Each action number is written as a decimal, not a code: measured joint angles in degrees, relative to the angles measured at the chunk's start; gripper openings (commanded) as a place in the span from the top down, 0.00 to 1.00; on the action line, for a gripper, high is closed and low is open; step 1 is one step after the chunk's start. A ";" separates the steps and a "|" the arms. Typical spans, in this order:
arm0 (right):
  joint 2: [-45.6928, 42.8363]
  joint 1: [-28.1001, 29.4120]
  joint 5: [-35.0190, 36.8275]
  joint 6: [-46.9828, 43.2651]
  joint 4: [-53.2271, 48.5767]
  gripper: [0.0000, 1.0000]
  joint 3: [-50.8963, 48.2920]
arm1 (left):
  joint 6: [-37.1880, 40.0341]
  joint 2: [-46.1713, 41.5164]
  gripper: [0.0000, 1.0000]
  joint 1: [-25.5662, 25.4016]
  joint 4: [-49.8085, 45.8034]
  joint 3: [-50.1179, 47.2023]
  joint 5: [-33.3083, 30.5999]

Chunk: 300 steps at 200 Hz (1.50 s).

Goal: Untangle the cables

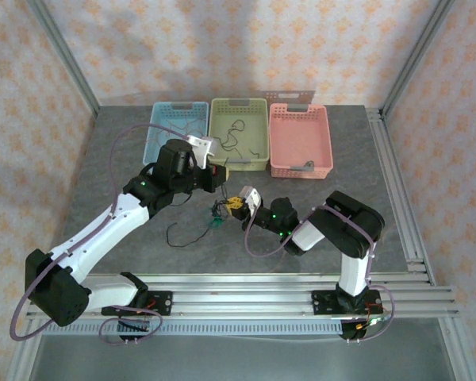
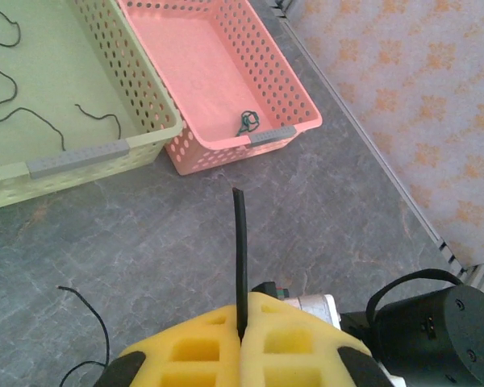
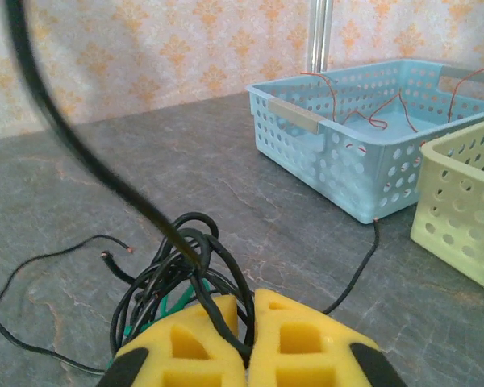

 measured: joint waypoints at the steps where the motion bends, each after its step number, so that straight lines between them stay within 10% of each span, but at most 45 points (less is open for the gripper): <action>1: 0.00 0.00 -0.04 -0.02 0.00 1.00 0.00 | 0.00 0.00 1.00 0.00 0.00 0.00 -0.09; 87: -0.02 0.00 6.62 -0.68 1.55 1.00 0.00 | -4.28 -8.46 1.00 -0.37 -4.90 1.57 -8.09; 188: -1.62 -0.85 34.03 -2.32 2.16 1.00 -2.10 | -6.73 -38.84 1.00 -0.74 -11.34 10.03 -37.81; 300: -2.49 -5.92 47.76 5.70 2.08 1.00 -4.96 | -6.71 -36.06 1.00 -0.74 -13.05 12.81 -46.36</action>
